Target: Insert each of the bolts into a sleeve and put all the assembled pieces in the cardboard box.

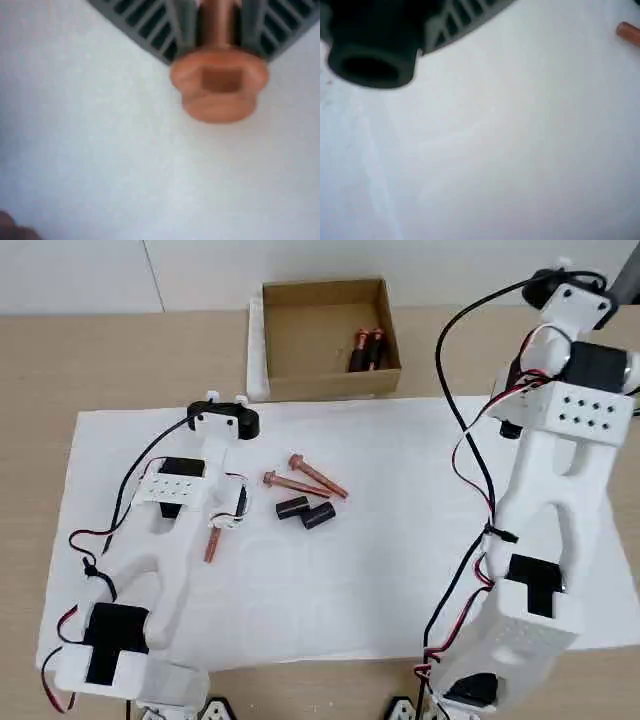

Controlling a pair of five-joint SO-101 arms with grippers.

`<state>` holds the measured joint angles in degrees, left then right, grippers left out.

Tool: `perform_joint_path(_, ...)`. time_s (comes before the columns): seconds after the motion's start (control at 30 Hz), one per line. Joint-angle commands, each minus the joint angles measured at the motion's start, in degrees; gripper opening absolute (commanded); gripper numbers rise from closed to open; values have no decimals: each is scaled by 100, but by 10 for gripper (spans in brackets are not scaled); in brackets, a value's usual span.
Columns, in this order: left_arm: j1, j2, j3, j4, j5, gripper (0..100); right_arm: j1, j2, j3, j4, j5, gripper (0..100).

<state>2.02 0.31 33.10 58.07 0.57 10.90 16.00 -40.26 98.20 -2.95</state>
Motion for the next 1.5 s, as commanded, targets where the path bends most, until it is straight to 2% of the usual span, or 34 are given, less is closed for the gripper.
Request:
perform_joint_path(0.0, -44, -79, -462, 378, 44, 6, 31, -444, -44, 75, 35, 4)
perform_joint_path(0.13, -44, -79, -1358, 1196, 44, 6, 13, -655, -62, 75, 44, 4)
perform_joint_path(0.4, -44, -88, -3090, 2629, 44, 6, -22, -2316, -26, 75, 44, 4)
perform_joint_path(0.67, -53, -88, -4910, 4237, 246, 6, -620, -3916, 220, 119, 53, 3)
perform_joint_path(0.8, -185, -334, -5288, 4237, 738, 6, -1112, -4980, 1152, 119, 53, 3)
perform_joint_path(1.07, -193, -2259, -5288, 3903, 800, 6, -1455, -6800, 3121, -119, 35, 3)
perform_joint_path(1.23, -167, -2980, -4787, 3147, 1415, 6, -1420, -7495, 4580, -1165, 35, 3)
perform_joint_path(1.47, -158, -3534, -3776, 2453, 1811, 6, -1455, -8462, 7068, -3538, 9, 3)
